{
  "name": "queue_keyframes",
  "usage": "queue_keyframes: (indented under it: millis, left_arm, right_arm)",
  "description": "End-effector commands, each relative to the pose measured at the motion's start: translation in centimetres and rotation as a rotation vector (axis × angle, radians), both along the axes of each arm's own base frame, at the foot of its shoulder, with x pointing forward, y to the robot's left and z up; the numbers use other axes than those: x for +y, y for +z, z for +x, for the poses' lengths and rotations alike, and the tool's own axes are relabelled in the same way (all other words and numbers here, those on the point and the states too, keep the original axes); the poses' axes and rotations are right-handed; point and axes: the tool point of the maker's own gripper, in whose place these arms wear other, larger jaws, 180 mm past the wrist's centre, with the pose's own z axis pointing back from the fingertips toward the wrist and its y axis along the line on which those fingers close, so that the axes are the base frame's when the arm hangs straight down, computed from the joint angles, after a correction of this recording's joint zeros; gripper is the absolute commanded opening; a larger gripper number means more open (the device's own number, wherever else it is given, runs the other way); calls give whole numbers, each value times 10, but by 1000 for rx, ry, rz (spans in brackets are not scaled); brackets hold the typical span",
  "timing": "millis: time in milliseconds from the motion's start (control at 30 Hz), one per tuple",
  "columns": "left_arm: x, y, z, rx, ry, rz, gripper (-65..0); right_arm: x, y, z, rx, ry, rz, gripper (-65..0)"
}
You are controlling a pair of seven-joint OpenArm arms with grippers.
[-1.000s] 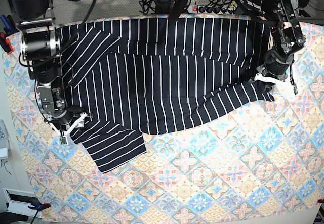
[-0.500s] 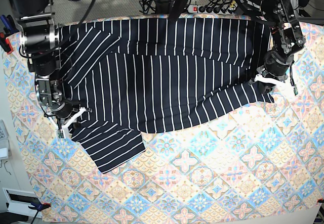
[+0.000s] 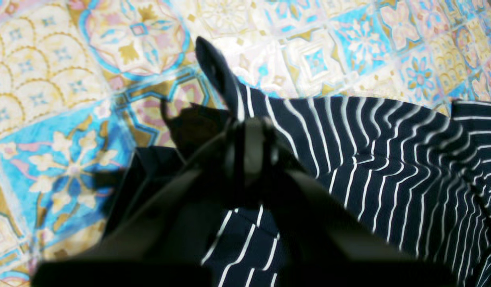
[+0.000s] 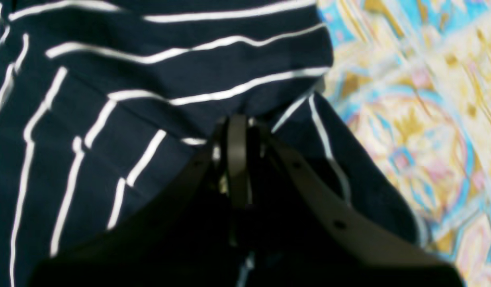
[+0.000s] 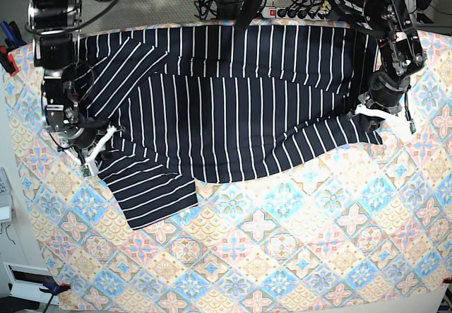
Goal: Fold the T-shirt properly
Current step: 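Grasp the hem half with both grippers and fold it toward the collar edge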
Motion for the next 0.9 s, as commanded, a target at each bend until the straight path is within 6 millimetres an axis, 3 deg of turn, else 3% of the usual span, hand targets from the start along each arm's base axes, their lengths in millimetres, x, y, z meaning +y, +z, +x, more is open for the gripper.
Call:
queue_keyframes:
  millis: [0, 467, 733, 867]
  left_arm:
    - [3, 13, 7, -46, -2, 14, -650]
    - [11, 16, 6, -41, -13, 46, -650]
    - [12, 25, -2, -43, -39, 82, -650]
    - [12, 17, -14, -12, -48, 88, -650]
  right_arm:
    - [-11, 29, 18, -90, -14, -1, -642]
    - [-41, 78, -18, -166, -70, -82, -643]
    - [-44, 83, -51, -146, -65, -124, -643]
    - [-40, 79, -70, -123, -48, -135, -643]
